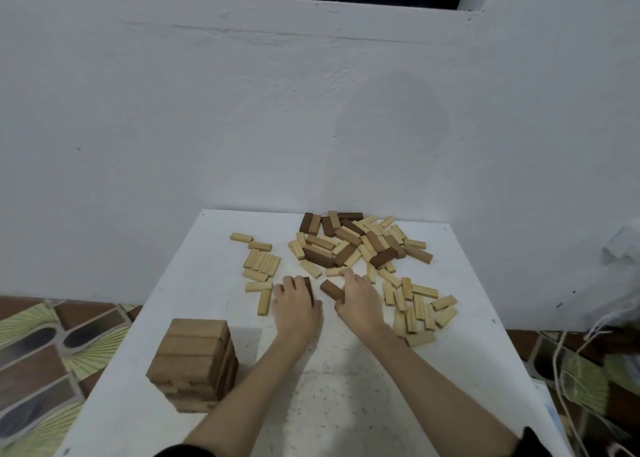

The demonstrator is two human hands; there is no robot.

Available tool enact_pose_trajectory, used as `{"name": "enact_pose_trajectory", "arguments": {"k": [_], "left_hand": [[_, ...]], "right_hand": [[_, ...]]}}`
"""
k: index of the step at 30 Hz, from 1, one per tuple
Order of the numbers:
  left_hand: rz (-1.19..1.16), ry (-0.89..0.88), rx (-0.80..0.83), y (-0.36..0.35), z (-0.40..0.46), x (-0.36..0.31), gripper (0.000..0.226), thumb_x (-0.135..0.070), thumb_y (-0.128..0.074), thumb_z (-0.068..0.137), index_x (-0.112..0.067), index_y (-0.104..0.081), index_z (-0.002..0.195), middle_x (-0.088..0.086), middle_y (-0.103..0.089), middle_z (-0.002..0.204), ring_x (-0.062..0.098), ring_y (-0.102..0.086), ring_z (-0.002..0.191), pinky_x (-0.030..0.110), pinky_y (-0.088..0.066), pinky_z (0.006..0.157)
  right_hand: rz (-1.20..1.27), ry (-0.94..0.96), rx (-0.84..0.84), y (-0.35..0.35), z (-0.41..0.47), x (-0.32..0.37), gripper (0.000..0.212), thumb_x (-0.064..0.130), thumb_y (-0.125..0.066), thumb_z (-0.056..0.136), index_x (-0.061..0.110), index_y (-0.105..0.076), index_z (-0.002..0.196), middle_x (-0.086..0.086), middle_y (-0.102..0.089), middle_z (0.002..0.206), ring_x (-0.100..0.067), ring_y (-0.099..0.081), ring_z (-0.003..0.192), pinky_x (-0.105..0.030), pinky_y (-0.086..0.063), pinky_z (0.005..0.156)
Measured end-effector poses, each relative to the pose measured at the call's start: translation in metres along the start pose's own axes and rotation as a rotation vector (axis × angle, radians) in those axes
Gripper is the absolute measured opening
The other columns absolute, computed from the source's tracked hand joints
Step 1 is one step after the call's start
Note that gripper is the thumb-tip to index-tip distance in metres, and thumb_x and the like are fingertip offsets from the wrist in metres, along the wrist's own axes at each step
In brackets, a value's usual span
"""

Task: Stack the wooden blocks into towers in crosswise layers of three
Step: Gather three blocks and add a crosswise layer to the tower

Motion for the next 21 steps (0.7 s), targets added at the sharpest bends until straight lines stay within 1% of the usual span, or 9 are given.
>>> {"name": "enact_pose_trajectory", "arguments": {"k": [2, 3, 8, 11, 13, 15, 18, 20, 21], "left_hand": [[-0.037, 0.034, 0.016, -0.002, 0.000, 0.002, 0.045, -0.036, -0.048, 0.094, -0.008, -0.039, 0.129, 0.009, -0.041, 0.133, 0.024, -0.041, 0.118, 0.029, -0.033, 0.099], [-0.065, 0.034, 0.025, -0.003, -0.001, 0.002, 0.043, -0.032, -0.047, 0.095, -0.007, -0.040, 0.130, 0.009, -0.040, 0.133, 0.024, -0.041, 0.117, 0.029, -0.032, 0.100], [-0.252, 0.064, 0.101, -0.007, -0.011, 0.005, 0.044, -0.021, -0.060, 0.086, -0.010, -0.047, 0.126, 0.008, -0.038, 0.131, 0.025, -0.036, 0.118, 0.029, -0.033, 0.099], [-0.296, 0.058, 0.145, -0.006, -0.022, 0.007, 0.049, -0.018, -0.065, 0.079, -0.013, -0.043, 0.123, 0.007, -0.037, 0.127, 0.024, -0.035, 0.114, 0.029, -0.035, 0.095], [-0.299, 0.065, 0.157, -0.005, -0.030, 0.010, 0.051, -0.017, -0.064, 0.078, -0.015, -0.039, 0.123, 0.007, -0.037, 0.124, 0.024, -0.034, 0.112, 0.031, -0.038, 0.092], [-0.325, 0.083, 0.176, -0.004, -0.041, 0.011, 0.051, -0.015, -0.062, 0.077, -0.016, -0.038, 0.121, 0.005, -0.036, 0.121, 0.022, -0.033, 0.111, 0.032, -0.040, 0.090], [-0.368, 0.034, 0.212, -0.007, -0.057, 0.004, 0.041, -0.018, -0.061, 0.079, -0.018, -0.040, 0.114, 0.004, -0.036, 0.113, 0.021, -0.035, 0.103, 0.030, -0.043, 0.080], [-0.379, 0.012, 0.219, -0.007, -0.061, 0.003, 0.033, -0.024, -0.059, 0.086, -0.015, -0.042, 0.114, 0.005, -0.037, 0.113, 0.022, -0.038, 0.101, 0.029, -0.041, 0.077], [-0.369, 0.017, 0.204, -0.005, -0.061, 0.005, 0.030, -0.022, -0.054, 0.090, -0.013, -0.043, 0.116, 0.007, -0.038, 0.116, 0.024, -0.039, 0.101, 0.030, -0.041, 0.079]], "right_hand": [[0.034, -0.009, -0.010, 0.001, -0.001, -0.002, 0.053, 0.012, -0.058, 0.084, 0.015, -0.041, 0.134, -0.005, -0.060, 0.103, -0.022, -0.051, 0.101, -0.032, -0.048, 0.074], [0.018, 0.010, -0.008, 0.003, -0.001, -0.002, 0.053, 0.013, -0.058, 0.084, 0.016, -0.041, 0.134, -0.005, -0.060, 0.103, -0.022, -0.050, 0.102, -0.032, -0.048, 0.075], [-0.081, 0.113, 0.013, 0.002, -0.003, 0.000, 0.048, 0.018, -0.059, 0.088, 0.017, -0.042, 0.133, 0.000, -0.059, 0.117, -0.021, -0.046, 0.109, -0.032, -0.045, 0.085], [-0.123, 0.157, 0.034, -0.001, -0.005, 0.005, 0.051, 0.012, -0.058, 0.088, 0.018, -0.040, 0.136, 0.000, -0.060, 0.116, -0.021, -0.046, 0.110, -0.031, -0.043, 0.086], [-0.122, 0.155, 0.032, 0.001, -0.007, 0.006, 0.053, 0.013, -0.058, 0.086, 0.016, -0.040, 0.136, -0.003, -0.060, 0.113, -0.022, -0.047, 0.108, -0.032, -0.043, 0.084], [0.004, 0.080, 0.005, 0.005, -0.010, 0.001, 0.055, 0.016, -0.061, 0.083, 0.014, -0.041, 0.134, -0.004, -0.060, 0.107, -0.022, -0.049, 0.105, -0.033, -0.048, 0.082], [0.395, -0.126, 0.019, 0.009, -0.018, -0.009, 0.054, 0.018, -0.063, 0.081, 0.015, -0.045, 0.132, -0.002, -0.057, 0.095, -0.020, -0.057, 0.093, -0.032, -0.051, 0.078], [0.654, -0.252, 0.115, 0.005, -0.026, -0.008, 0.048, 0.016, -0.062, 0.083, 0.018, -0.049, 0.128, -0.003, -0.060, 0.082, -0.015, -0.059, 0.073, -0.028, -0.049, 0.064], [0.737, -0.290, 0.183, 0.002, -0.032, -0.003, 0.045, 0.013, -0.060, 0.083, 0.021, -0.050, 0.126, -0.002, -0.061, 0.073, -0.013, -0.057, 0.063, -0.026, -0.046, 0.056]]}}
Point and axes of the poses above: each hand's wrist, its own z-axis towards the middle knuckle, its own y-axis out of the back of the hand, x = y × z, the point moved 8 cm from there along z, towards the middle knuckle
